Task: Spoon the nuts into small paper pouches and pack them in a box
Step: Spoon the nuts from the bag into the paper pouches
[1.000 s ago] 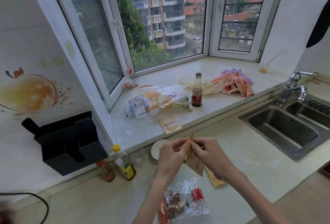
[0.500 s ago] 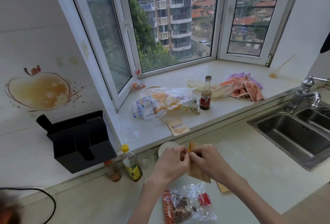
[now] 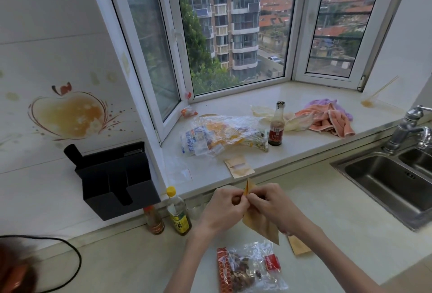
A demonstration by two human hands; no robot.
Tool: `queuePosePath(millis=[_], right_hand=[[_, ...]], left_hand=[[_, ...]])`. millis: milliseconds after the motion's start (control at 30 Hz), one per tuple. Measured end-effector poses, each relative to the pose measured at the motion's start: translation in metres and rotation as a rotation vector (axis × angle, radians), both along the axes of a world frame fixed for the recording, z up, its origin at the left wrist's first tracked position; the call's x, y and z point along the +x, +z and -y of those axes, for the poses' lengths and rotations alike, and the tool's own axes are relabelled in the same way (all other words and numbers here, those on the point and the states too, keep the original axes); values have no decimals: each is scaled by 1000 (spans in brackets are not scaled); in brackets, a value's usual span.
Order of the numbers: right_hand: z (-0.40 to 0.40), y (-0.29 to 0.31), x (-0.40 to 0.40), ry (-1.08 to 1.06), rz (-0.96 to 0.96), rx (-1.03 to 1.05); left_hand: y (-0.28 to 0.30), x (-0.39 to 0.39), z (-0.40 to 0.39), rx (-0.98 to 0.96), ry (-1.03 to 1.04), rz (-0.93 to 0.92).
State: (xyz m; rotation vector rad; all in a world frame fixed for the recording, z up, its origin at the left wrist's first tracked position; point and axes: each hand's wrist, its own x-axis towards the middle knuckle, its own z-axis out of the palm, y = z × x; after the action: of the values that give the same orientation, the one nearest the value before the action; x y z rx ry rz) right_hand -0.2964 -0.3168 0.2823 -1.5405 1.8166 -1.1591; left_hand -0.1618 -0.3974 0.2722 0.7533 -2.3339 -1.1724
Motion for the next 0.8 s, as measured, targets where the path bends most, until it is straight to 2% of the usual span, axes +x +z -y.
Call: queuePosePath(millis=[467, 567, 800], right_hand=[[7, -17, 3, 17, 83, 7], [9, -18, 4, 29, 42, 6], [8, -25, 5, 18, -22, 30]], left_hand=[[-10, 7, -3, 226, 78, -100], [-10, 9, -5, 188, 87, -86], [-10, 12, -4, -34, 92, 25]])
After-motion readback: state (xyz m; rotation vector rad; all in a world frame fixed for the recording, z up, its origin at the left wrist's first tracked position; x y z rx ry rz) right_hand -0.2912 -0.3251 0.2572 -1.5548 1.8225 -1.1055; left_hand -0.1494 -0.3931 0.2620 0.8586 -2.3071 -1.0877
